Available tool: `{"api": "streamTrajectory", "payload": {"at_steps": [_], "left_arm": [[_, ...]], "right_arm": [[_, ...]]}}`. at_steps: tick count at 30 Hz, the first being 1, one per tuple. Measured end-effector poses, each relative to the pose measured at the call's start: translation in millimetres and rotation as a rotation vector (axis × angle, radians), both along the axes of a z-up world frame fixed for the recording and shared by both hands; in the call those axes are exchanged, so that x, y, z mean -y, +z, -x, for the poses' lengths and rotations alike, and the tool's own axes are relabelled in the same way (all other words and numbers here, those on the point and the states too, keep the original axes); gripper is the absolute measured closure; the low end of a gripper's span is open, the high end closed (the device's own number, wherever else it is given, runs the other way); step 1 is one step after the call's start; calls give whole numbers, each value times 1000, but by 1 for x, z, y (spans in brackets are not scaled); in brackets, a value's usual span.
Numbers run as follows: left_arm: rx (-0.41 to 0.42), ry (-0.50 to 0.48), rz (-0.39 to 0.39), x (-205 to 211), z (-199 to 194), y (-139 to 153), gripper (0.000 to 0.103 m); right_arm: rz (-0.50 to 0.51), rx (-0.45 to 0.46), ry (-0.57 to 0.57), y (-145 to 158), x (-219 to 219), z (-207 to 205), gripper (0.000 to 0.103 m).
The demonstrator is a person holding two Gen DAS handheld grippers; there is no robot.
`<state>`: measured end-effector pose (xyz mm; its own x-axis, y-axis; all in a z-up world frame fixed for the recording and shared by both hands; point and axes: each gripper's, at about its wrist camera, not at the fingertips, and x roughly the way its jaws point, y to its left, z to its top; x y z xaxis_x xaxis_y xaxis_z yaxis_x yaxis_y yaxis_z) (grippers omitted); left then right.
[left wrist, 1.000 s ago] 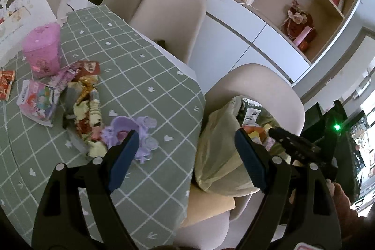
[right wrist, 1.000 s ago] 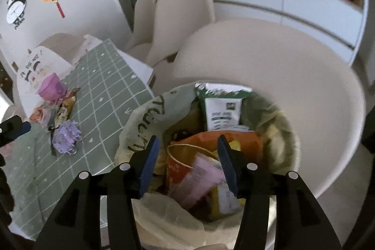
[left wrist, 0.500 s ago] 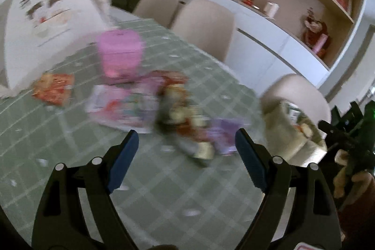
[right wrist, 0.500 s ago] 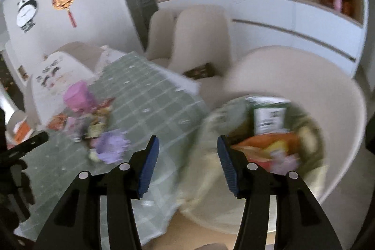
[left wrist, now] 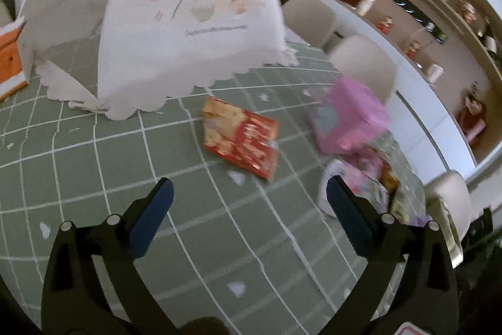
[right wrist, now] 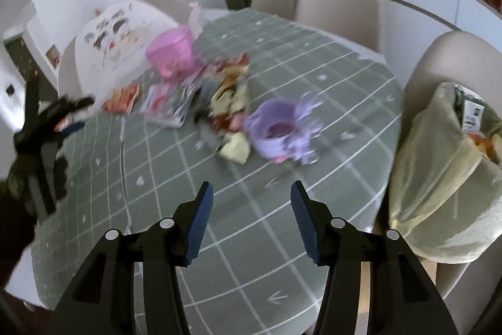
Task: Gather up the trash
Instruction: 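Move both tools back over the table toward the remaining trash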
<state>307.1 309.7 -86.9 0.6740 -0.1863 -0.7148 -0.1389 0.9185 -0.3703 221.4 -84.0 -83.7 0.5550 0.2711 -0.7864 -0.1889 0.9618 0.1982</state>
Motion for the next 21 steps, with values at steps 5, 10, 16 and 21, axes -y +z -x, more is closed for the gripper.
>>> {"api": "streamTrajectory", "payload": {"at_steps": [5, 10, 16, 21], "left_arm": [[-46, 82, 14, -3, -35, -18, 10], [-70, 140, -9, 0, -56, -29, 25], [-86, 194, -48, 2, -68, -31, 30], [-130, 226, -140, 11, -69, -30, 49]], "right_arm": [[17, -39, 18, -12, -9, -7, 54], [20, -59, 30, -19, -12, -18, 54], [1, -56, 25, -27, -9, -24, 54], [-11, -68, 22, -32, -10, -38, 54]]}}
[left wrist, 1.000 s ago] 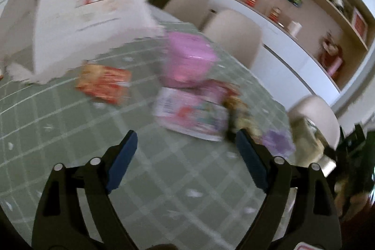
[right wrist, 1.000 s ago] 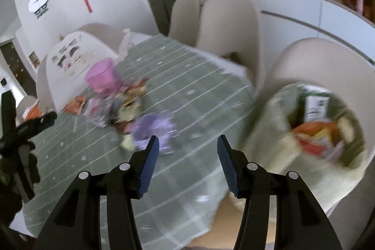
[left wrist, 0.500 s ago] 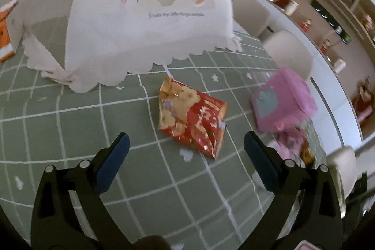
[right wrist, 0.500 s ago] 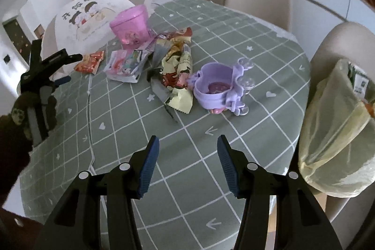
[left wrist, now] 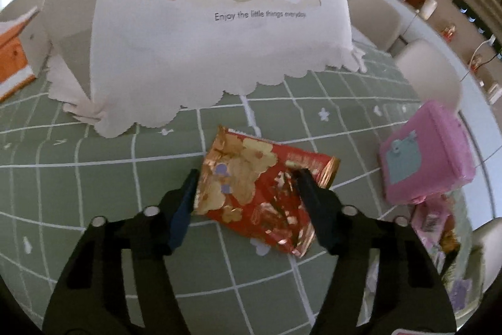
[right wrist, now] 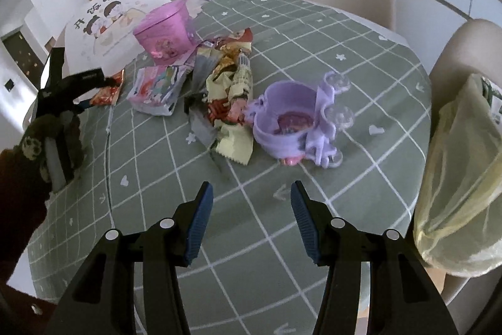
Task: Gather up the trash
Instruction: 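Move both tools back over the table toward the remaining trash, then grasp the red-gold snack bag with the left tool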
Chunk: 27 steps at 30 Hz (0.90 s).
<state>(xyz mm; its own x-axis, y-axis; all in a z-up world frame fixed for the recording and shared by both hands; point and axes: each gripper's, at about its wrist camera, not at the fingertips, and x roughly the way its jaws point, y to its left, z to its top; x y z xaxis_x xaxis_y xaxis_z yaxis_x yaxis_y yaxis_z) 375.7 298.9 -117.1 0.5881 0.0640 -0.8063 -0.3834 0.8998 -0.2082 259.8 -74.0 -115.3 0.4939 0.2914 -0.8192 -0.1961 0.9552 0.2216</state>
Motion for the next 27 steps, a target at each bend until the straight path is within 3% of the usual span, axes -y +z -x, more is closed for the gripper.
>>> {"api": "streamTrajectory", "payload": {"at_steps": [1, 2, 3, 7, 8, 15, 27], "left_arm": [[1, -13, 26, 0, 2, 1, 53], [0, -28, 58, 0, 4, 1, 65], [-2, -43, 84, 1, 6, 2, 71], [71, -105, 67, 14, 31, 24, 80], [81, -126, 88, 17, 37, 28, 92], [60, -301, 201, 44, 71, 31, 92], [70, -311, 236, 35, 87, 35, 93]], "right_arm": [[2, 8, 6, 2, -2, -4, 54], [4, 13, 9, 3, -3, -6, 54], [6, 22, 13, 6, -4, -9, 54], [21, 65, 15, 21, -1, -20, 54], [23, 78, 6, 26, 2, -23, 54], [-5, 102, 8, 44, 3, -53, 54], [62, 35, 50, 28, -43, -114, 54]]}}
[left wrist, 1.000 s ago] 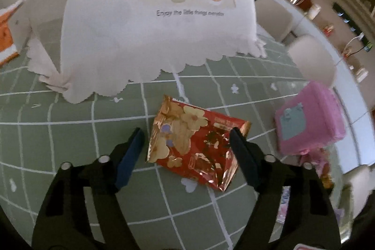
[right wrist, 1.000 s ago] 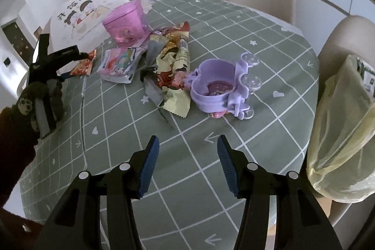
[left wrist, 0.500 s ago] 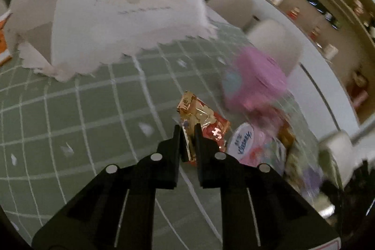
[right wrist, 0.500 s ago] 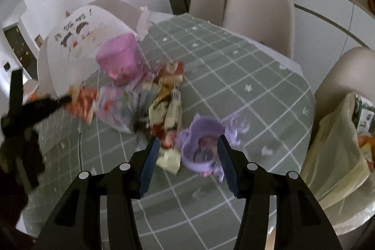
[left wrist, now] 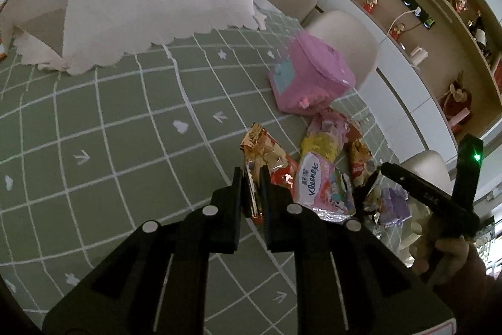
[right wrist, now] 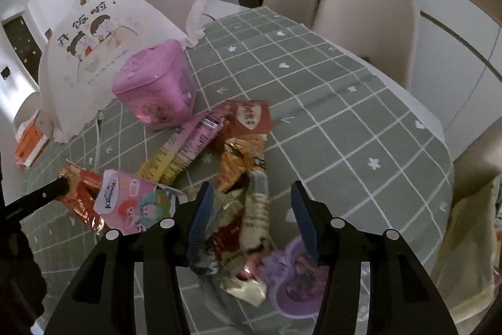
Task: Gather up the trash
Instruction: 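Grasp the red-gold snack bag with the left tool, then grasp the pink Kleenex tissue pack with the right tool while the left tool holds the snack bag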
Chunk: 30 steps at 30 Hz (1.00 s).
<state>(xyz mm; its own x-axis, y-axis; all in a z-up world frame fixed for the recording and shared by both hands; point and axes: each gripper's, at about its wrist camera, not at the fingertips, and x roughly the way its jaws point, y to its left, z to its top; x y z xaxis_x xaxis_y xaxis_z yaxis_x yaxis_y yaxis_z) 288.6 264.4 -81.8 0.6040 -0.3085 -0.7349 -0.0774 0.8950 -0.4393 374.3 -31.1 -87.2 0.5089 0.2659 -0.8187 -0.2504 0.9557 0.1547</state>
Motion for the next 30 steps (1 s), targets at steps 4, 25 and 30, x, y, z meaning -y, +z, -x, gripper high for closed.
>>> {"api": "streamTrajectory", "payload": {"at_steps": [4, 25, 30], "left_arm": [[10, 28, 11, -12, 0, 2, 93], [-34, -38, 23, -10, -2, -13, 92], [-30, -31, 10, -13, 1, -11, 92]], "right_arm": [[-15, 14, 47, 5, -11, 8, 54], [-55, 15, 395, 1, -95, 25, 54], [-23, -76, 409, -20, -105, -6, 54]]}}
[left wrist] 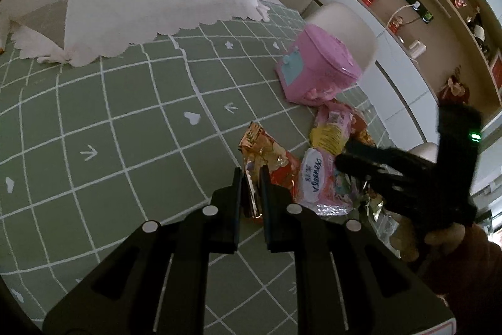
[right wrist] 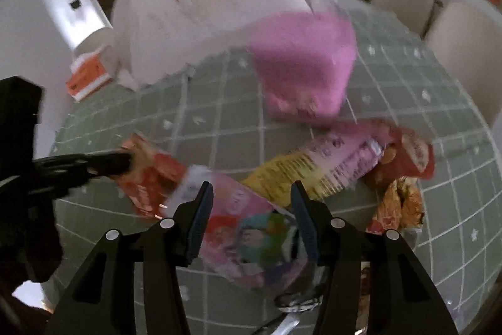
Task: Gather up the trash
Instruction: 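Grasp the pink Kleenex tissue pack with the right tool while the left tool holds the snack bag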
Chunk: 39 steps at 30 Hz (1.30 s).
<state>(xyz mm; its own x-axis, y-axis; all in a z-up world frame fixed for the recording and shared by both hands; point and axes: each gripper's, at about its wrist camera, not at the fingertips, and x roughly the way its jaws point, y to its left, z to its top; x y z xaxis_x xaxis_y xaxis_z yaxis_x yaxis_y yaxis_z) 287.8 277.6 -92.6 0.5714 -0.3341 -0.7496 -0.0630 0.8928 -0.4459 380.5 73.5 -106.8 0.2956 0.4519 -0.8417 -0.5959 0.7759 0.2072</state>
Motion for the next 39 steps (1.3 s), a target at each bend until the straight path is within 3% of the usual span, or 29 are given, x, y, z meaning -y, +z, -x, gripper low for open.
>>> {"api": "streamTrajectory", "payload": {"at_steps": [3, 6, 13, 15, 17, 19, 21, 23, 24, 26, 28, 35, 39], "left_arm": [[7, 35, 2, -8, -1, 3, 92], [10, 52, 5, -13, -2, 3, 92], [14, 54, 20, -10, -7, 2, 92], [14, 58, 25, -10, -7, 2, 92], [17, 60, 27, -9, -6, 4, 92], [16, 65, 29, -9, -4, 4, 92], [13, 73, 34, -11, -1, 5, 92], [16, 85, 40, -14, 4, 7, 92], [18, 89, 41, -15, 6, 9, 92], [31, 95, 38, -18, 12, 15, 92], [47, 99, 35, -21, 17, 21, 92], [107, 105, 48, -22, 31, 46, 92], [150, 74, 48, -12, 42, 61, 92]], "right_arm": [[-2, -77, -32, -11, 10, 2, 54], [24, -96, -23, -17, 21, 22, 54], [63, -27, -17, -21, 34, 54, 54], [77, -13, -21, -21, 31, 57, 50], [85, 4, -7, -23, 22, 62, 37], [133, 60, 18, -26, 11, 71, 33], [183, 122, 42, -28, 2, 80, 32], [162, 116, 26, -28, 5, 79, 33], [173, 116, 18, -26, 5, 79, 37], [172, 110, 15, -21, 8, 81, 88], [153, 94, 8, -11, 14, 83, 92], [47, 197, -78, 54, 36, 97, 97], [50, 247, -113, 71, 45, 111, 97]]}}
